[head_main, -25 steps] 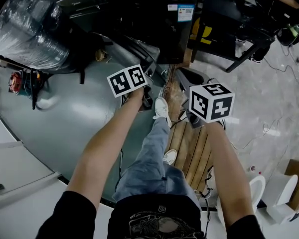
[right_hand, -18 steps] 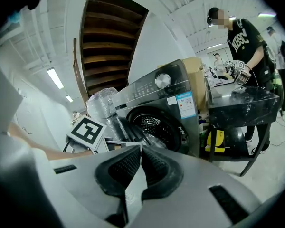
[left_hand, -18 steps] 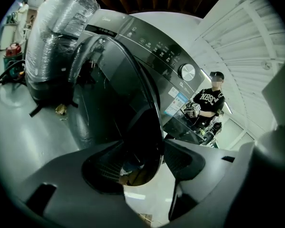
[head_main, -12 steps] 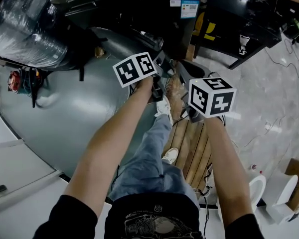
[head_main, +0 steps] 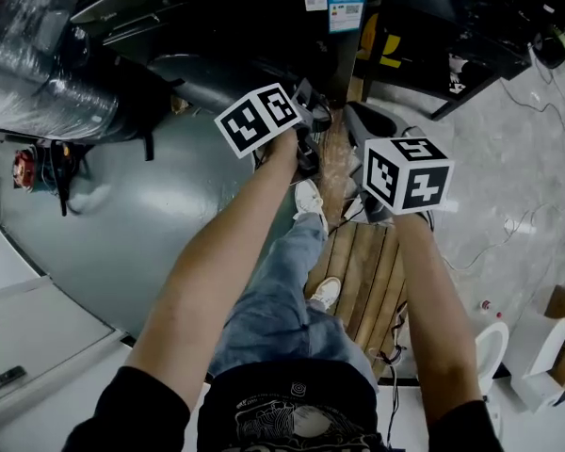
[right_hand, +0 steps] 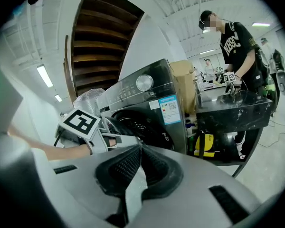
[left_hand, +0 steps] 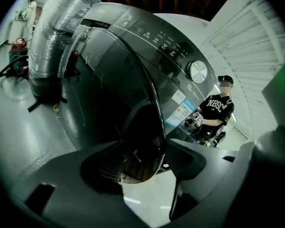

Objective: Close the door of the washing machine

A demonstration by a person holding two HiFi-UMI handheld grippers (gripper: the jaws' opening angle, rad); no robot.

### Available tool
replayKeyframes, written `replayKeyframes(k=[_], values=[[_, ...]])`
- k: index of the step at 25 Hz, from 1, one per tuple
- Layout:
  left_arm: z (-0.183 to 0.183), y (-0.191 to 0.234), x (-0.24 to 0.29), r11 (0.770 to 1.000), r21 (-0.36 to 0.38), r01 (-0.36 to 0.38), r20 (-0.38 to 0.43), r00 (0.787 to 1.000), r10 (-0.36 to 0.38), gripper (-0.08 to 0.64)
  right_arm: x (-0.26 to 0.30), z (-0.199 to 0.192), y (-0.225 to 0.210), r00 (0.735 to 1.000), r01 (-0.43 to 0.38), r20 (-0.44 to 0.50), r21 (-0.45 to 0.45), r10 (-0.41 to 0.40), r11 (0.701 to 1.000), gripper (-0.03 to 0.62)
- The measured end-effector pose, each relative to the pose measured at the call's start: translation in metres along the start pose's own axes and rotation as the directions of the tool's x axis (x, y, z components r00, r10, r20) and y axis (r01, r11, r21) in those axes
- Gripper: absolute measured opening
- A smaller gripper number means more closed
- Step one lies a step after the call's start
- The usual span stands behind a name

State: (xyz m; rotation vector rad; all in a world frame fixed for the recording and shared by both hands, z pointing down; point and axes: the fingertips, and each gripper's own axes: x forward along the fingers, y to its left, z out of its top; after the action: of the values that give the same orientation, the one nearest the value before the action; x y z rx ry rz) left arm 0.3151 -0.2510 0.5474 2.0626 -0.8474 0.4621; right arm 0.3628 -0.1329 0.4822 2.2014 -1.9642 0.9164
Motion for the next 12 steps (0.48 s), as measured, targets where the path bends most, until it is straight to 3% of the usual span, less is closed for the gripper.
replayKeyframes(k=[12], values=[[0.02,-0.013,0.033,0.997,-0.074,-0.022,0.019,1.0,0.023,0.288,0.015,0.009,-0.027,1.0,0.017,0.014,0.044,-0.018,0.999,0.021]])
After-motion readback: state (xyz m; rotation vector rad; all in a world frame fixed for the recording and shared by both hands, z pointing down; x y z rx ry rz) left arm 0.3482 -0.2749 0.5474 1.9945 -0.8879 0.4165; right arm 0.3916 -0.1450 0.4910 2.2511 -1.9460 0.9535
